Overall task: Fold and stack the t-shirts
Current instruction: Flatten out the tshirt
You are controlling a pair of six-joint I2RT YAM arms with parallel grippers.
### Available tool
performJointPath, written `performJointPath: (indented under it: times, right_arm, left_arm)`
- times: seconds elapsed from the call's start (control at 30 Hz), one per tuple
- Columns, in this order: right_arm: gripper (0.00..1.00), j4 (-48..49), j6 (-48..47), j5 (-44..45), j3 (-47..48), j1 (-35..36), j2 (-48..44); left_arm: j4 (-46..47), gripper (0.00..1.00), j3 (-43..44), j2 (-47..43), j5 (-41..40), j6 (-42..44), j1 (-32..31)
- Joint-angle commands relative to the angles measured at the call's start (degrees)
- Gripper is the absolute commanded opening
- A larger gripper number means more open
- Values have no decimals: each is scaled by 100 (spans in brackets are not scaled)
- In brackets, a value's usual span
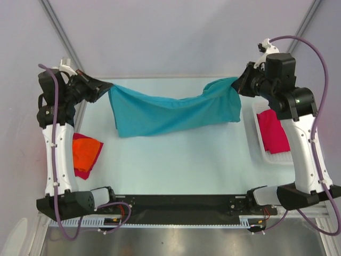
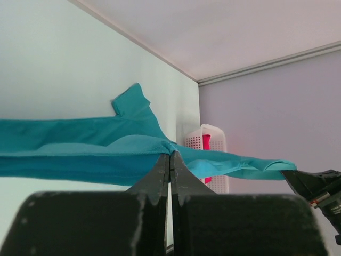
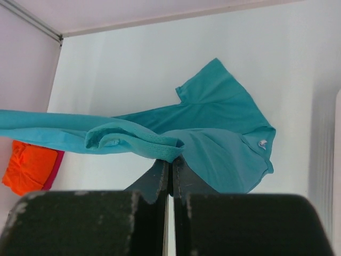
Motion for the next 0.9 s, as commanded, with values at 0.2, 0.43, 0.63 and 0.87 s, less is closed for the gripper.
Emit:
performJointPath:
  times: [0.2, 0.43, 0.63, 0.87]
  right_arm:
    - [0, -141, 617, 151, -1985, 31, -1932]
    - [0, -951, 793, -121, -2733, 67, -2573]
    - [0, -1558, 776, -288, -2918, 75, -2820]
    - [0, -1909, 908, -614, -3182, 128, -3084]
  left_arm:
    - [-369, 0, -1161, -1762, -635, -199, 34]
    - [-607, 0, -2680, -2817, -1040, -365, -168]
    - [-835, 0, -3771, -3679, -1199, -489, -283]
    - [-1257, 0, -3878, -4154, -1559, -524, -300]
